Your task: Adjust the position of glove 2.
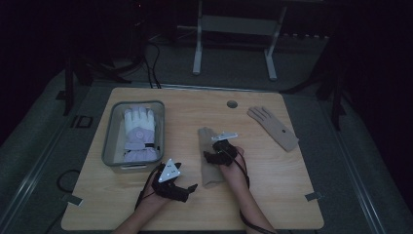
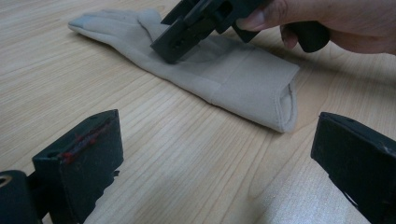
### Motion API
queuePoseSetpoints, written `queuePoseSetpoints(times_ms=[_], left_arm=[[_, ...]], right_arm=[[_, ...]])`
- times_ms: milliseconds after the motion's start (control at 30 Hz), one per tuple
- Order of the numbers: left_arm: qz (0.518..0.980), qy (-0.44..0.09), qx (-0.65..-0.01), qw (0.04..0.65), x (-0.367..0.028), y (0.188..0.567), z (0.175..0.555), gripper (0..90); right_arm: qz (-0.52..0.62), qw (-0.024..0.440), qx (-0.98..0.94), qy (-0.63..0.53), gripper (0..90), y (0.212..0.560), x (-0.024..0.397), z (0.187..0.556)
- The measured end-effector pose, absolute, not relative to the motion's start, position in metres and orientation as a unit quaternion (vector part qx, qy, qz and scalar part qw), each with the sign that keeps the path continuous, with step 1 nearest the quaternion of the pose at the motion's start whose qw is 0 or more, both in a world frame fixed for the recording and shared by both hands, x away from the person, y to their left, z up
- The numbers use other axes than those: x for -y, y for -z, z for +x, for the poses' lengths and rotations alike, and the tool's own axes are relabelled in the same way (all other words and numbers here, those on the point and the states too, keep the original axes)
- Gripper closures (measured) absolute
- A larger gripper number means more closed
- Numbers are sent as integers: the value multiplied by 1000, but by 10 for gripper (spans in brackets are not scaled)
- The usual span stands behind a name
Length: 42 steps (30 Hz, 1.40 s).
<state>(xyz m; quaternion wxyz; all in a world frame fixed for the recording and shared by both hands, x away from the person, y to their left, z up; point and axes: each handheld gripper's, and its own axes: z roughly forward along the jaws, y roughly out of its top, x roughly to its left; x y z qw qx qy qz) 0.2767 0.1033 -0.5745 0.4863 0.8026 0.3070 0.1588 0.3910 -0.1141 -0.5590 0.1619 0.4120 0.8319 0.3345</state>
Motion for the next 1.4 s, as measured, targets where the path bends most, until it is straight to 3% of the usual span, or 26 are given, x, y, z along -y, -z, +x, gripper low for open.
queuePoseSetpoints(times_ms=[467, 667, 900, 1400], left_arm=[[800, -156, -307, 491, -105, 575, 277, 25], [800, -155, -307, 492, -105, 574, 277, 26], [800, -156, -307, 491, -105, 574, 277, 25], [798, -155, -308, 494, -105, 575, 277, 25]], right_arm=[[490, 216, -779, -327, 405, 563, 97, 403], [524, 248, -748, -323, 407, 565, 111, 408], [525, 228, -742, -349, 407, 562, 120, 407], [476, 215, -760, -386, 410, 514, 171, 401]])
